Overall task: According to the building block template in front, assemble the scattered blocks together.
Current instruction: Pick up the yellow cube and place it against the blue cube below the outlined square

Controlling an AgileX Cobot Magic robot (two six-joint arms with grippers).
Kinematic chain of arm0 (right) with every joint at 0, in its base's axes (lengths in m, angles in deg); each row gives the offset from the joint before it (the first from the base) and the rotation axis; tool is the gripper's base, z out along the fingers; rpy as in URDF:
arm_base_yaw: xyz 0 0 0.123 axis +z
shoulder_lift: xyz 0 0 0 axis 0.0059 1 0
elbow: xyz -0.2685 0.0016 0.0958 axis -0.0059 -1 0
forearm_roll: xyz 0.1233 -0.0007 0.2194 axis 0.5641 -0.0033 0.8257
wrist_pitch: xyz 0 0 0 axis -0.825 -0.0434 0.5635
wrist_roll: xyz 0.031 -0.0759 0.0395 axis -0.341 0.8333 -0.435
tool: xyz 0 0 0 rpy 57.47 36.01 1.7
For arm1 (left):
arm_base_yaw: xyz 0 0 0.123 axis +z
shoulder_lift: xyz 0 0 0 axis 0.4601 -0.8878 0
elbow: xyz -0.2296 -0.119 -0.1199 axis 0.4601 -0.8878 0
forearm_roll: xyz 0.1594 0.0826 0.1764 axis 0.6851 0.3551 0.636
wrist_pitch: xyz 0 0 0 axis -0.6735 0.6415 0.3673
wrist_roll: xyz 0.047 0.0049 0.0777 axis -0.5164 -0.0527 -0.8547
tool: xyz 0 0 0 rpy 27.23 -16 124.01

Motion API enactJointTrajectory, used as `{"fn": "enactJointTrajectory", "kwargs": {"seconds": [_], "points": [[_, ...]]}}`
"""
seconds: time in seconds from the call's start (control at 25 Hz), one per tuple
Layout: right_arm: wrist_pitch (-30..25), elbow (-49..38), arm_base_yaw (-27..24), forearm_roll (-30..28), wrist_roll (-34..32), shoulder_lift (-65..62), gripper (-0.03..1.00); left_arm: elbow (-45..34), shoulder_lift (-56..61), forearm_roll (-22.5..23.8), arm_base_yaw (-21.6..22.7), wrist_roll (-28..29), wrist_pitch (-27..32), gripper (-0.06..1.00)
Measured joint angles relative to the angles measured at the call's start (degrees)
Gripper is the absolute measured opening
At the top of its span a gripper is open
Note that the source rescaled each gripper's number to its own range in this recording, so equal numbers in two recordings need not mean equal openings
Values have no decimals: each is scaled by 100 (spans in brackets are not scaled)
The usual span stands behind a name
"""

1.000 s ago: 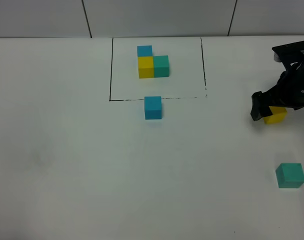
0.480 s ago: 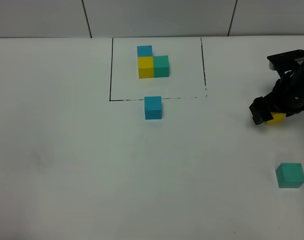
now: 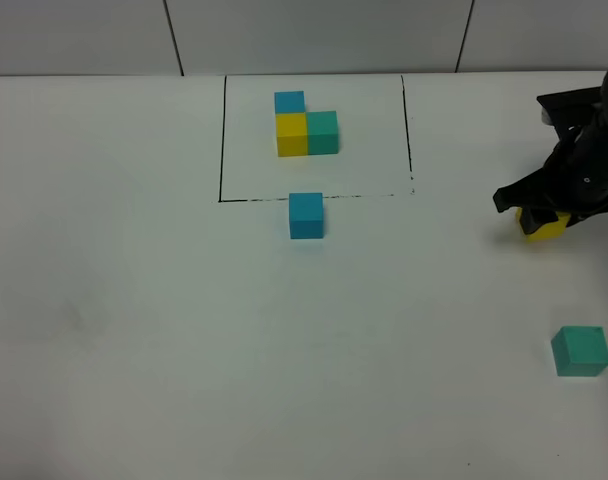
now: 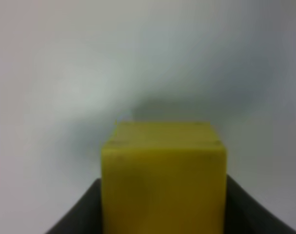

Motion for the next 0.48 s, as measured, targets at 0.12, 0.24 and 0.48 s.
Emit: {"fn": "enactJointTrajectory", "kwargs": {"seconds": [0.12,0.24,0.48], "points": [[-402,23,585,-60,-1281,-405,1,0,0,0,0,0,0,87],[-884,40,1213,-208,-2186,-574,1,0,0,0,0,0,0,87],[-726,40,2646,-539,-3391,-574,1,0,0,0,0,0,0,87]]}}
